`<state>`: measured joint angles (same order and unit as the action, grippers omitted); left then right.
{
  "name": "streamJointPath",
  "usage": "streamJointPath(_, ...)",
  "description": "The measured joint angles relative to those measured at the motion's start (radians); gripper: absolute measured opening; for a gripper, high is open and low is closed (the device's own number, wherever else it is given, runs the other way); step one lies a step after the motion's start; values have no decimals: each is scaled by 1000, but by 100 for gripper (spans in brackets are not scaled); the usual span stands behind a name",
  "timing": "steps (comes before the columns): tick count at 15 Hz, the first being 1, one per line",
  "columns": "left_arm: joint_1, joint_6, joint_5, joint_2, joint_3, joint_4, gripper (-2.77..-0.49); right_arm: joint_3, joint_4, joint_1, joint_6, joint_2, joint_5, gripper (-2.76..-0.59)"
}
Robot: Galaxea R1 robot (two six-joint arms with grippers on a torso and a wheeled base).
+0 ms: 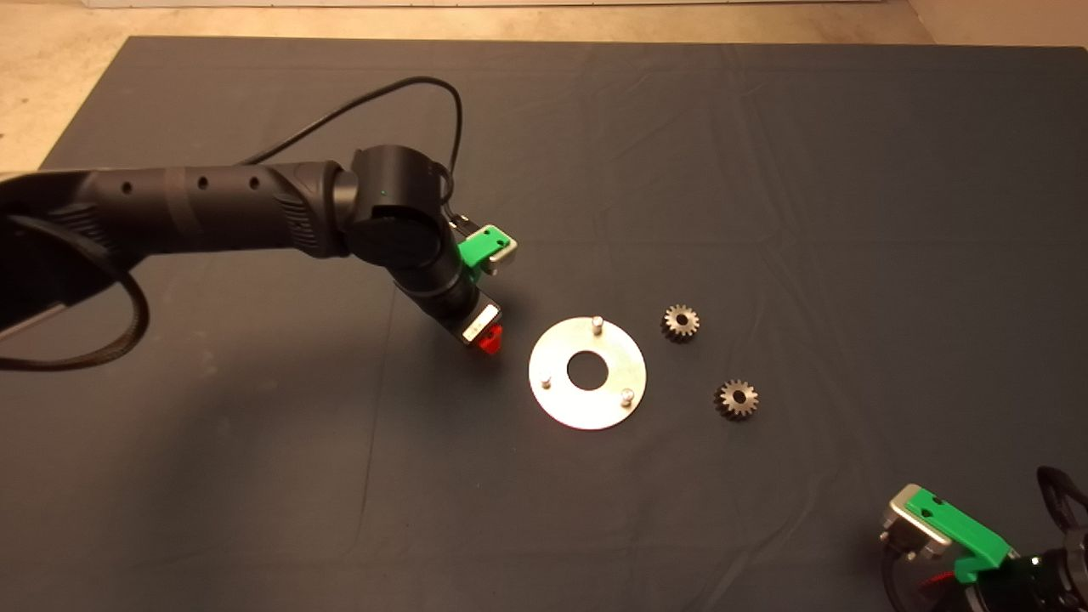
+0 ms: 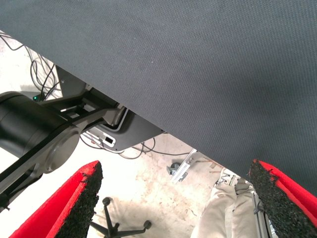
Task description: Install three planetary gears onto the carrier pins
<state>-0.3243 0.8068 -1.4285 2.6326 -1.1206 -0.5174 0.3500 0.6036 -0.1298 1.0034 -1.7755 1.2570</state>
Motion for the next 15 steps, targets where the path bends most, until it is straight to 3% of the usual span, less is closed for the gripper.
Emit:
streamJointPath(1,5,0,14,8,-10,-7,-77,0,0,0,0,0,-1,-116)
streamJointPath(4,5,0,17,5,-36,-12,-77,0,0,0,0,0,0,-116)
streamJointPath(8,5,-4,51,2,-52,-15,-88,0,0,0,0,0,-1,-116)
streamJointPath(11,5,-8,98,-1,-52,-16,-103,0,0,0,0,0,-1,-116)
streamJointPath(13,7,-8,102,0,-53,-23,-103,0,0,0,0,3,-1,-116)
streamJointPath(15,19,-8,105,-1,-54,-27,-118,0,0,0,0,3,-1,-116)
